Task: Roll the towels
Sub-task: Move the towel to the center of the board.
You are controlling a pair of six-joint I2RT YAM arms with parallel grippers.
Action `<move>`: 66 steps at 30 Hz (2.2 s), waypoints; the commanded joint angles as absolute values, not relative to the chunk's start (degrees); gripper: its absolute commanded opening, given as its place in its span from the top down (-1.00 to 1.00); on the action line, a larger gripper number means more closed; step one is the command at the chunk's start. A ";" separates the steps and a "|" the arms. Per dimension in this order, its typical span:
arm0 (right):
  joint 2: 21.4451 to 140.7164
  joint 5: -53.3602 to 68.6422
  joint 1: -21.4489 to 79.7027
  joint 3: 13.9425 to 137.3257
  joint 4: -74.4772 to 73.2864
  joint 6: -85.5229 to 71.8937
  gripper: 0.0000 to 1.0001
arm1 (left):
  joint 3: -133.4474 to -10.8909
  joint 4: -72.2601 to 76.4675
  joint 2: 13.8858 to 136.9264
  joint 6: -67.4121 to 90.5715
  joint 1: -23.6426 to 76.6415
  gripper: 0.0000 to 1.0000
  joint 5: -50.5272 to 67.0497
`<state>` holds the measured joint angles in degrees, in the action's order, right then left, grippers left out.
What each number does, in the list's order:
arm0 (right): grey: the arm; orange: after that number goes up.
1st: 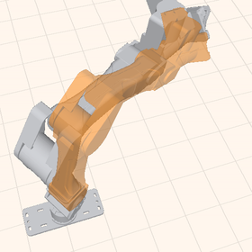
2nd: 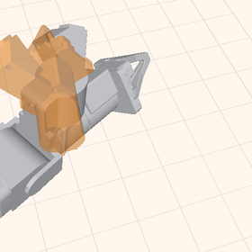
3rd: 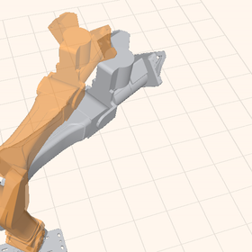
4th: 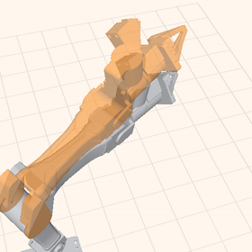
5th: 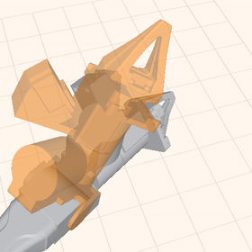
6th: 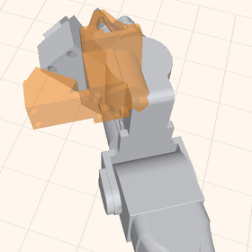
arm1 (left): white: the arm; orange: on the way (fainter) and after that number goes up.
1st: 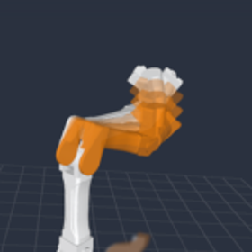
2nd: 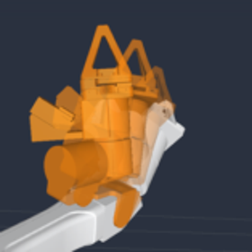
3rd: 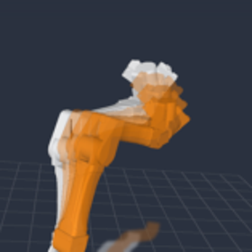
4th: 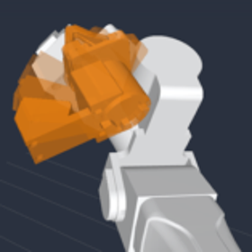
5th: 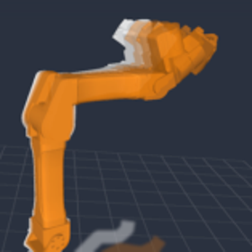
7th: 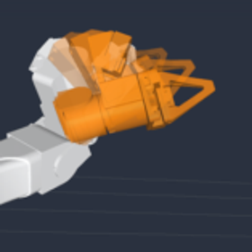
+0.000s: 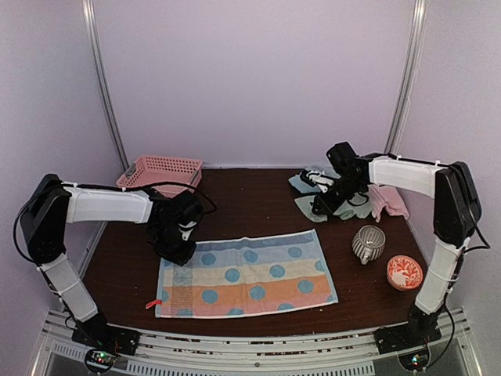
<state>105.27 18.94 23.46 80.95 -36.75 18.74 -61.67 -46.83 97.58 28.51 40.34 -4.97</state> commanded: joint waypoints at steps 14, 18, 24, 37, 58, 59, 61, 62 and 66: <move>103.26 9.72 28.15 61.05 -33.15 20.18 0.81 | -62.97 -38.33 101.17 23.95 34.42 1.00 -7.11; 103.03 6.04 27.67 58.57 -33.63 20.56 0.81 | -64.10 -37.63 101.36 23.49 34.37 1.00 -8.48; 103.08 2.99 26.89 57.77 -34.90 18.49 0.83 | -67.30 -37.16 102.51 22.12 34.37 1.00 -11.73; 100.07 2.05 26.85 57.12 -45.14 18.77 0.86 | -67.55 -37.33 100.85 21.73 33.22 0.63 -11.63; 99.52 19.74 20.30 69.84 -47.12 18.60 0.51 | -65.33 -26.17 102.44 16.14 25.71 0.14 5.31; 99.28 19.93 19.90 69.43 -46.66 18.37 0.48 | -65.64 -26.43 102.97 15.59 25.60 0.15 4.90; 99.08 19.99 19.46 68.90 -46.37 18.28 0.45 | -66.30 -27.24 104.28 14.58 25.49 0.16 3.93; 98.93 19.91 19.36 68.69 -46.17 18.22 0.45 | -66.49 -27.32 104.90 13.99 25.49 0.19 3.97; 98.53 19.82 19.19 68.33 -45.55 18.11 0.43 | -67.04 -27.61 107.04 13.24 25.48 0.33 3.85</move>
